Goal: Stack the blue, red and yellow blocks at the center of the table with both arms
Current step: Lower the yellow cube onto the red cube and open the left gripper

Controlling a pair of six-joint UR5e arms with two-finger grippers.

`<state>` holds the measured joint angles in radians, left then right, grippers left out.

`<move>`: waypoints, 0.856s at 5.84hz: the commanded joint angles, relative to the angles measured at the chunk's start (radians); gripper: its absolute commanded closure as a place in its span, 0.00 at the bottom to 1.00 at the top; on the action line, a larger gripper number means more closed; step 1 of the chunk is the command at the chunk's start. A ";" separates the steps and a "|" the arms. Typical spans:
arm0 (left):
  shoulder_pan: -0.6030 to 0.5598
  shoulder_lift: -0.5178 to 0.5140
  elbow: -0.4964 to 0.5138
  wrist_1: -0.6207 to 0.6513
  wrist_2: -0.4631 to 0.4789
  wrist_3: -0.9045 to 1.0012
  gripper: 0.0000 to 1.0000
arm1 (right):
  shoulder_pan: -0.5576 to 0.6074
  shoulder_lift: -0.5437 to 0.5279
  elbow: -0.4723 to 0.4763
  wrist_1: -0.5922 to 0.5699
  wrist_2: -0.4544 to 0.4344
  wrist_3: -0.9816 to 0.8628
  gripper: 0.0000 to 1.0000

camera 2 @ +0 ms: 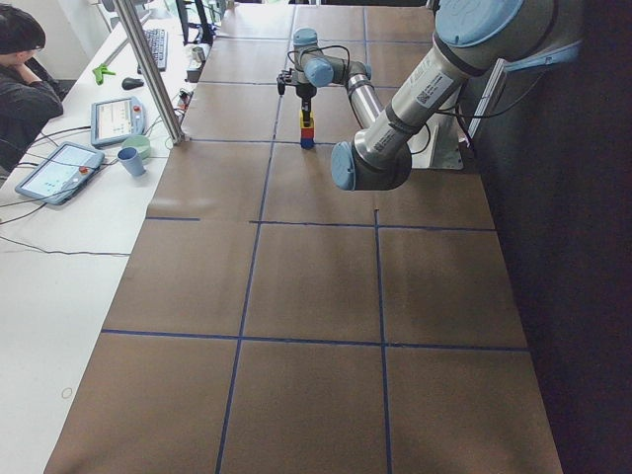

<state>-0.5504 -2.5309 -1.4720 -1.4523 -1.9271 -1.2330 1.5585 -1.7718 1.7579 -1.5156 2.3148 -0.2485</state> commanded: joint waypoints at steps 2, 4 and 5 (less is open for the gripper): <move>0.001 0.000 -0.016 -0.008 0.002 0.003 0.01 | 0.000 0.000 -0.002 0.000 0.000 0.000 0.01; -0.038 0.041 -0.144 0.021 0.002 0.038 0.00 | 0.000 0.000 -0.002 -0.002 0.000 0.000 0.01; -0.074 0.137 -0.271 0.076 -0.001 0.141 0.00 | 0.000 0.000 0.000 0.000 0.000 0.000 0.01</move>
<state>-0.5922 -2.4712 -1.6309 -1.4195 -1.9257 -1.1724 1.5585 -1.7718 1.7571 -1.5164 2.3148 -0.2485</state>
